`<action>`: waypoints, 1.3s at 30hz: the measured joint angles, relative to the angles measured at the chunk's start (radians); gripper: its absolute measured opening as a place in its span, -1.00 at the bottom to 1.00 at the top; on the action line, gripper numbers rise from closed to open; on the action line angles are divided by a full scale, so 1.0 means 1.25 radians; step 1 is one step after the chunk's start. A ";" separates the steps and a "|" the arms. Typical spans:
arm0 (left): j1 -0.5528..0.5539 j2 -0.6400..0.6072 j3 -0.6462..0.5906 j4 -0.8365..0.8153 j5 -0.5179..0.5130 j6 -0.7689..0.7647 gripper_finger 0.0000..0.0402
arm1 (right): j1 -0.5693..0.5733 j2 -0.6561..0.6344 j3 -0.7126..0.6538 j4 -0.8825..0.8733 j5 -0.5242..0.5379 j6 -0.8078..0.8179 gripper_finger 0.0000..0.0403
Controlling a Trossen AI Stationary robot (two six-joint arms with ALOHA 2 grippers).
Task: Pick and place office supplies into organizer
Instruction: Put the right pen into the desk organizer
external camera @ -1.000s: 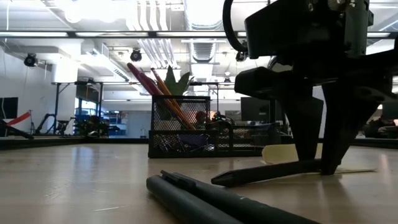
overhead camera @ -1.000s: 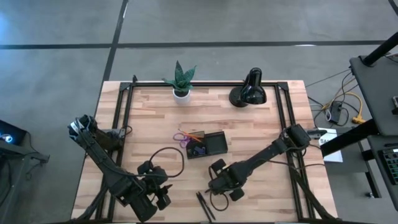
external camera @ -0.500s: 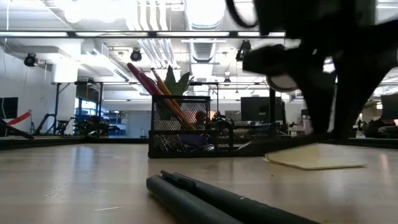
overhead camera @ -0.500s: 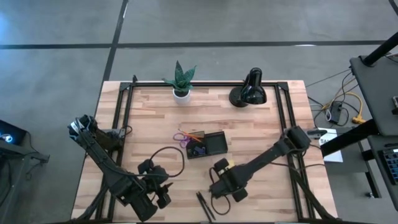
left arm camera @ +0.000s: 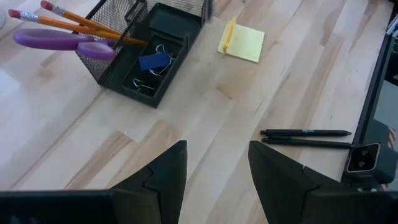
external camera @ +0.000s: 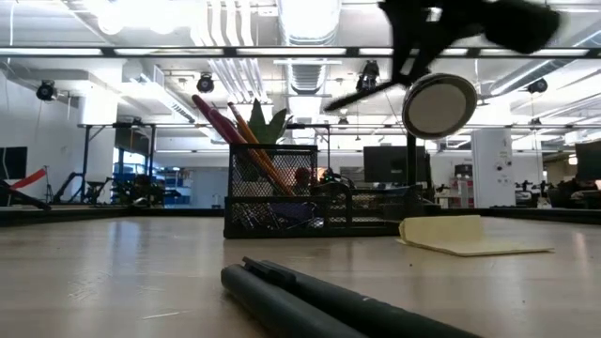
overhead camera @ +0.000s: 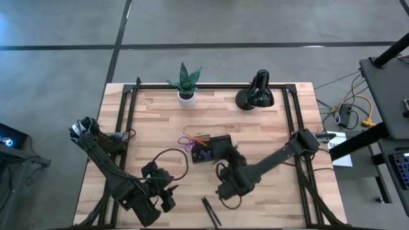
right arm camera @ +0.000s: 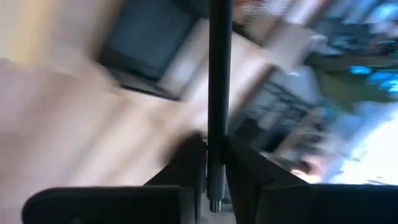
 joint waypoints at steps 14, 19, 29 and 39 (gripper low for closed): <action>-0.008 -0.008 0.001 0.001 0.000 -0.007 -0.22 | -0.167 0.005 0.010 0.014 0.239 -0.252 -0.81; -0.008 -0.009 0.001 0.001 0.000 -0.007 -0.22 | -0.201 0.008 0.003 0.055 0.244 -0.326 -0.79; -0.008 -0.009 0.001 -0.002 0.000 -0.005 -0.22 | -0.192 0.064 0.007 0.221 0.240 -0.467 -0.79; -0.011 -0.010 0.001 -0.037 0.021 0.001 -0.22 | -0.177 0.138 0.012 0.234 0.218 -0.447 -0.75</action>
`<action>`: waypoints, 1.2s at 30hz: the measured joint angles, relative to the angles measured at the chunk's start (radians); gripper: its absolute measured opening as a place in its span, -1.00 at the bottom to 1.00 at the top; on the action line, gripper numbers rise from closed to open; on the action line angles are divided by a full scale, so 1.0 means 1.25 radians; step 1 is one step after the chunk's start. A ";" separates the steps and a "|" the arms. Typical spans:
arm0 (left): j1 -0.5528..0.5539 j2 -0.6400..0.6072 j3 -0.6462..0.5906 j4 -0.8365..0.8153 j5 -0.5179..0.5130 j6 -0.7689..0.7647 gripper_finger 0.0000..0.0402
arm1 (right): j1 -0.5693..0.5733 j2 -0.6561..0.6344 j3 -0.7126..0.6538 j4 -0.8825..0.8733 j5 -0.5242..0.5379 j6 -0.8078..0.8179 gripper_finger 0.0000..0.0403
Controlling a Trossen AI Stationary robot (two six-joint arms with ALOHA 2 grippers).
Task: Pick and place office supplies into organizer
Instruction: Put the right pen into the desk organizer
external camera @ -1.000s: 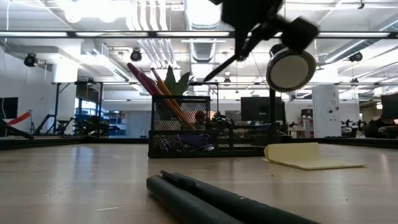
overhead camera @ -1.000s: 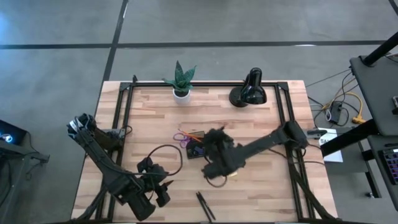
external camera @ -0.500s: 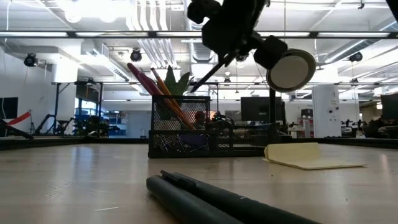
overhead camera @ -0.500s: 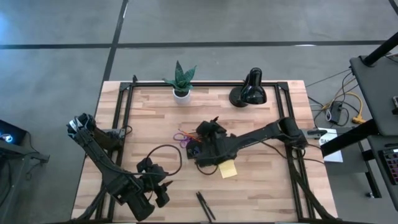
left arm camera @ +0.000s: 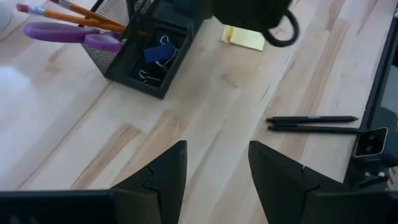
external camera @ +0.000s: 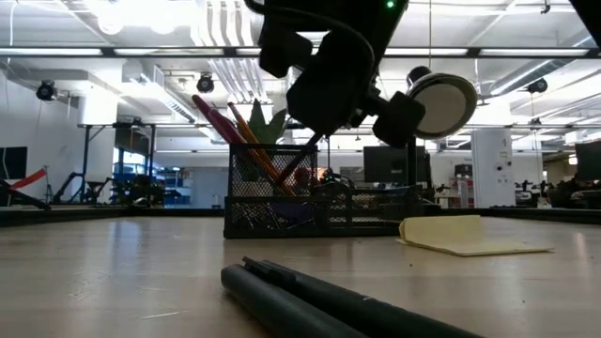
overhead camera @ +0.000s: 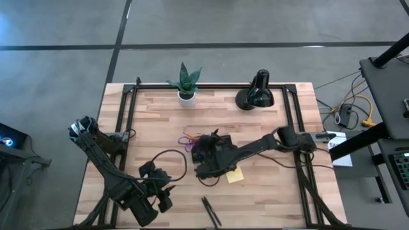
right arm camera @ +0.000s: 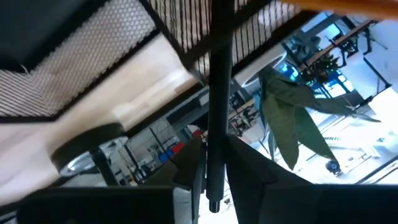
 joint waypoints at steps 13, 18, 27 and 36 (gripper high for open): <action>0.000 -0.008 0.000 0.002 0.014 0.140 -0.22 | 0.037 0.001 0.076 0.101 -0.051 0.043 -0.42; 0.001 -0.025 0.000 0.001 0.019 0.163 -0.22 | 0.059 0.000 0.076 0.117 0.011 0.063 -0.29; 0.001 -0.049 0.000 -0.002 0.019 0.162 -0.22 | 0.186 -0.013 0.238 0.026 -0.452 0.680 -0.28; 0.003 -0.043 -0.007 0.003 0.022 0.180 -0.22 | 0.178 -0.004 0.188 0.197 -0.826 1.425 -0.36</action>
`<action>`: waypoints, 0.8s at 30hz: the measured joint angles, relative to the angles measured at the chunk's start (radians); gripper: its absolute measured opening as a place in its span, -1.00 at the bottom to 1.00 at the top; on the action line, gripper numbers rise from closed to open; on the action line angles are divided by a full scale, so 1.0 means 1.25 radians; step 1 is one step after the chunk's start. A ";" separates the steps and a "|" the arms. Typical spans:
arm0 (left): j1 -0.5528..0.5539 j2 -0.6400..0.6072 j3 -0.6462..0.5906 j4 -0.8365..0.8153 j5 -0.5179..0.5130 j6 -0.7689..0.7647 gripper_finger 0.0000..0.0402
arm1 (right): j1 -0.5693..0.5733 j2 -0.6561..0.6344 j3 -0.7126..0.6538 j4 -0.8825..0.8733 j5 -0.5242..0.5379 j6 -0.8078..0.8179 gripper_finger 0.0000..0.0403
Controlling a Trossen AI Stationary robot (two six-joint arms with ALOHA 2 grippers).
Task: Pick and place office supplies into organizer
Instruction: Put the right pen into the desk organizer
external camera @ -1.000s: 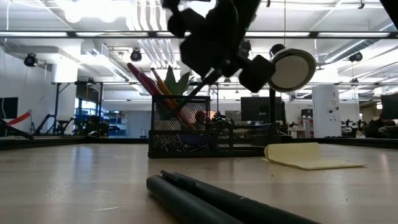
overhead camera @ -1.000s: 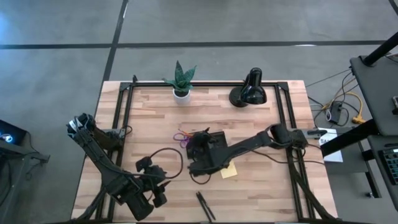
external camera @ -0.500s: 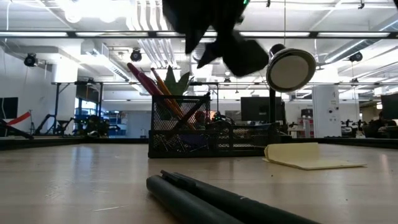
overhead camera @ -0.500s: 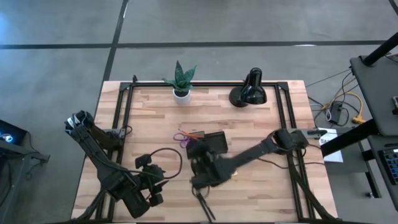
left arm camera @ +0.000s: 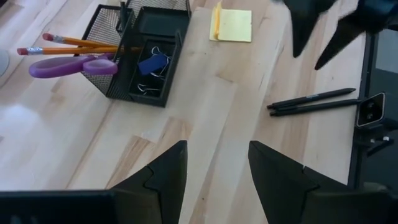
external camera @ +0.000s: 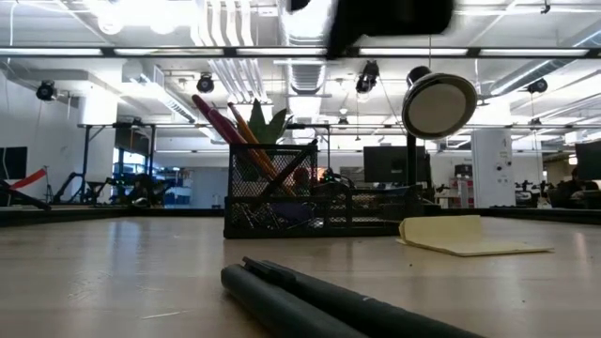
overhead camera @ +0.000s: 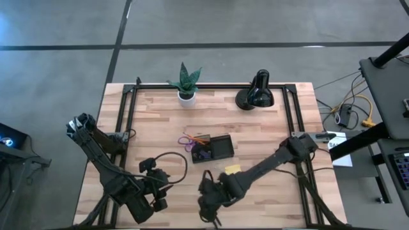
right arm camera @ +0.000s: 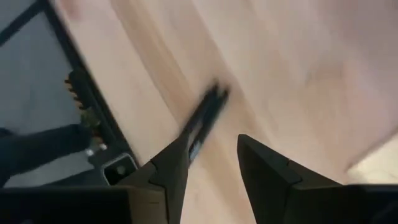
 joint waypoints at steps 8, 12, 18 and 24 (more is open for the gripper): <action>-0.001 0.000 -0.019 0.010 0.011 -0.017 -0.22 | 0.008 0.055 -0.019 0.002 -0.027 0.160 -0.37; -0.001 0.000 -0.043 0.029 0.020 -0.021 -0.22 | 0.014 0.100 0.000 0.019 -0.034 0.187 -0.37; -0.002 0.000 -0.060 0.038 0.044 -0.021 -0.22 | 0.019 0.162 0.066 0.019 -0.028 0.190 -0.37; -0.001 0.000 -0.063 0.042 0.044 -0.018 -0.22 | 0.022 0.215 0.113 0.017 -0.021 0.196 -0.37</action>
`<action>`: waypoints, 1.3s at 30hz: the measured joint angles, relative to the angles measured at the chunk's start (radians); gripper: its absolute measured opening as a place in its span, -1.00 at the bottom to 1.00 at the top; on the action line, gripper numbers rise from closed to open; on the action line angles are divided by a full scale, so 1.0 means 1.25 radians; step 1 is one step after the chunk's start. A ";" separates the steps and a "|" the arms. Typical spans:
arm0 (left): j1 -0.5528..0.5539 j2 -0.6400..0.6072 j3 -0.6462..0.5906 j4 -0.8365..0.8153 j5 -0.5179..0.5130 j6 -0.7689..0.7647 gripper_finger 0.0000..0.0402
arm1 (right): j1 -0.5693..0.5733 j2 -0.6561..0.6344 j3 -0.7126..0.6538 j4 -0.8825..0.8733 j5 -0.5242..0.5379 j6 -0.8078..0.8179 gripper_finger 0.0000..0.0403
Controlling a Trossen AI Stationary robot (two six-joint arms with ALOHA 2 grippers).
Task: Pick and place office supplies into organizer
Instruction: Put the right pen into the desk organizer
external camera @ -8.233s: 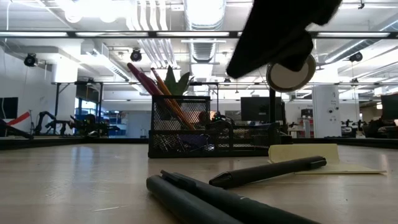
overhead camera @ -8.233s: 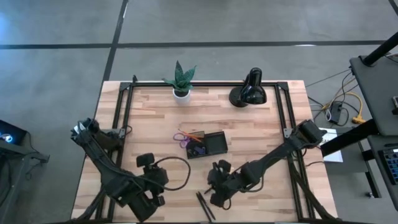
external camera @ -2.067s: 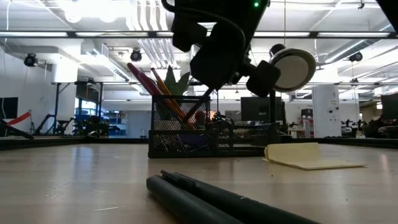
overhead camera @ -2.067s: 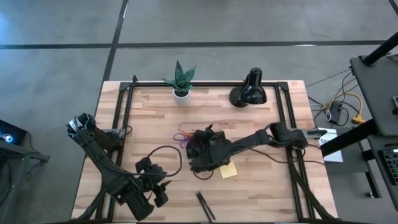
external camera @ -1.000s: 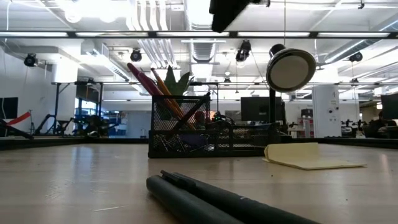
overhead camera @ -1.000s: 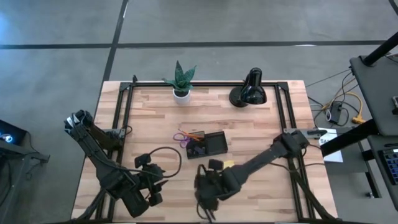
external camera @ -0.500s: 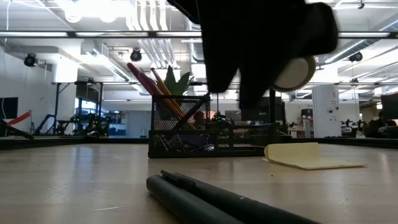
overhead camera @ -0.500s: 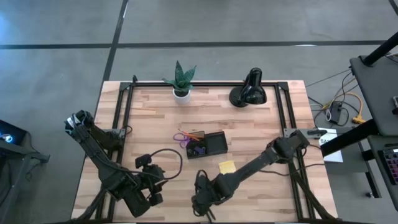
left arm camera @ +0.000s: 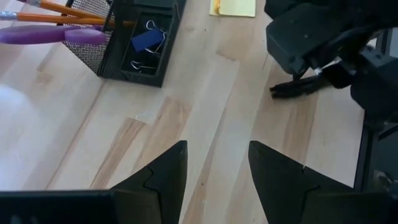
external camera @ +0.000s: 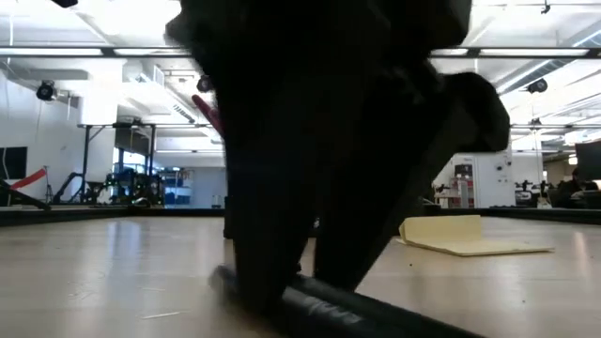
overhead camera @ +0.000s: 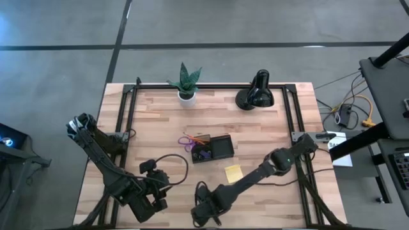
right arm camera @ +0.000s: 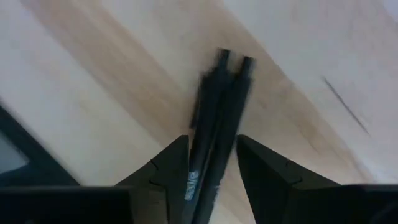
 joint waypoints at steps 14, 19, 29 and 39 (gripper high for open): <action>0.000 0.000 -0.026 0.005 0.000 -0.003 -0.22 | -0.013 0.018 0.014 -0.165 0.088 -0.019 -0.50; 0.000 0.000 -0.026 0.007 0.000 -0.003 -0.22 | -0.026 0.017 0.013 -0.163 0.070 -0.049 -0.59; 0.000 -0.002 -0.026 0.012 0.000 -0.003 -0.22 | -0.057 0.005 0.034 -0.164 0.082 -0.110 -0.78; 0.000 -0.007 -0.026 0.020 0.000 -0.003 -0.22 | -0.063 -0.069 0.047 -0.221 0.134 -0.157 -0.95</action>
